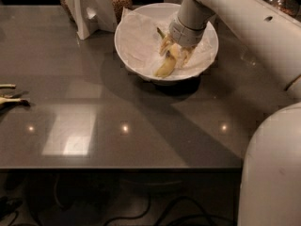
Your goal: Pick banana from white bowl
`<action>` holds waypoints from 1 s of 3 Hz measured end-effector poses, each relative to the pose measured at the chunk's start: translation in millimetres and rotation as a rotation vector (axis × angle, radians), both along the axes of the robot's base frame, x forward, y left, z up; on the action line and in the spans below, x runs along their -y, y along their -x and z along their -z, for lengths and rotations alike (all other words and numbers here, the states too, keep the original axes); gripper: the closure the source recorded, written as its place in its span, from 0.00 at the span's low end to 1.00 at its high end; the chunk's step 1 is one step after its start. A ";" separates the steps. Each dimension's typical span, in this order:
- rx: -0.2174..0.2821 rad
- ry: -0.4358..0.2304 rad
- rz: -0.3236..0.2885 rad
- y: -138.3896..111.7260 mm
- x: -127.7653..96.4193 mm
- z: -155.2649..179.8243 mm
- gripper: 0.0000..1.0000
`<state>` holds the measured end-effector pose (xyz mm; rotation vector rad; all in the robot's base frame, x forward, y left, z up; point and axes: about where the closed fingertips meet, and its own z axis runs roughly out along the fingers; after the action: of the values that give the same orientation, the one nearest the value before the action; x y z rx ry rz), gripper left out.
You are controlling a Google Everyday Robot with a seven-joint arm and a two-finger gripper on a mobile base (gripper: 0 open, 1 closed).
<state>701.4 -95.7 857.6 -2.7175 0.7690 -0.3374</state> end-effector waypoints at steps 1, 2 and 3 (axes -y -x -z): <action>-0.011 -0.007 -0.003 -1.1 -2.1 6.0 0.51; -0.020 -0.016 -0.006 -1.9 -4.8 11.4 0.53; -0.022 -0.024 -0.011 -2.6 -7.8 13.7 0.71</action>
Offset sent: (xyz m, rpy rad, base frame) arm 0.0023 0.0070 -0.0148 0.0340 0.0297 0.0080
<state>704.0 -87.8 843.9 -2.7058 0.7587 -0.2941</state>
